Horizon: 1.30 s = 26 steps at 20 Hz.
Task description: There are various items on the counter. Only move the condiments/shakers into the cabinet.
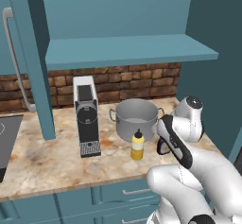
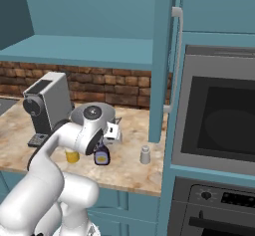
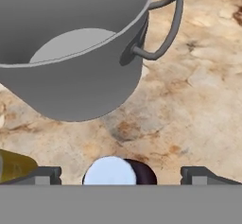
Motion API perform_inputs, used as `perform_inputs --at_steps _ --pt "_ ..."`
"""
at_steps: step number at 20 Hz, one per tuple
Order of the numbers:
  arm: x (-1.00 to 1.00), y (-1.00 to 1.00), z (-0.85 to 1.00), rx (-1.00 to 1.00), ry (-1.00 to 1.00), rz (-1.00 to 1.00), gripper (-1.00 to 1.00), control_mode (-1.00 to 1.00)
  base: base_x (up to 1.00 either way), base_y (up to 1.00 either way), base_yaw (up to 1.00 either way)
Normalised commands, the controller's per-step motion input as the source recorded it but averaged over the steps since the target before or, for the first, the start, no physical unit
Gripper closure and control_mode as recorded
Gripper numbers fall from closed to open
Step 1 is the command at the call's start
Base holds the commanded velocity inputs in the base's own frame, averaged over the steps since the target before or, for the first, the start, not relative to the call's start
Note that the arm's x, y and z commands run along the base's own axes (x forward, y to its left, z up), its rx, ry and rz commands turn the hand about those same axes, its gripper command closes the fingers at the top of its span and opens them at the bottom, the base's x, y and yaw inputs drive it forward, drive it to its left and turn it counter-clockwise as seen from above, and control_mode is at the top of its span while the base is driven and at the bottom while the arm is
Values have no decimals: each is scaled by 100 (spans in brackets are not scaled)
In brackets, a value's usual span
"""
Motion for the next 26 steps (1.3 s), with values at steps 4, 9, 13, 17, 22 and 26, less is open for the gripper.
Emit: perform_inputs --at_steps 4,9,13,17,22,26 --pt "0 4 -36 0 0 0 -100 -100 0 0 0" --pt "0 4 -17 0 1 0 100 -100 0 0 0" --pt "0 0 0 0 0 0 100 -100 0 0 0" --pt "-13 0 33 0 -10 0 100 -100 0 0 0" --pt "-37 0 98 0 -30 1 100 -100 0 0 0" --pt "-26 13 100 -2 -34 2 100 -100 0 0 0"
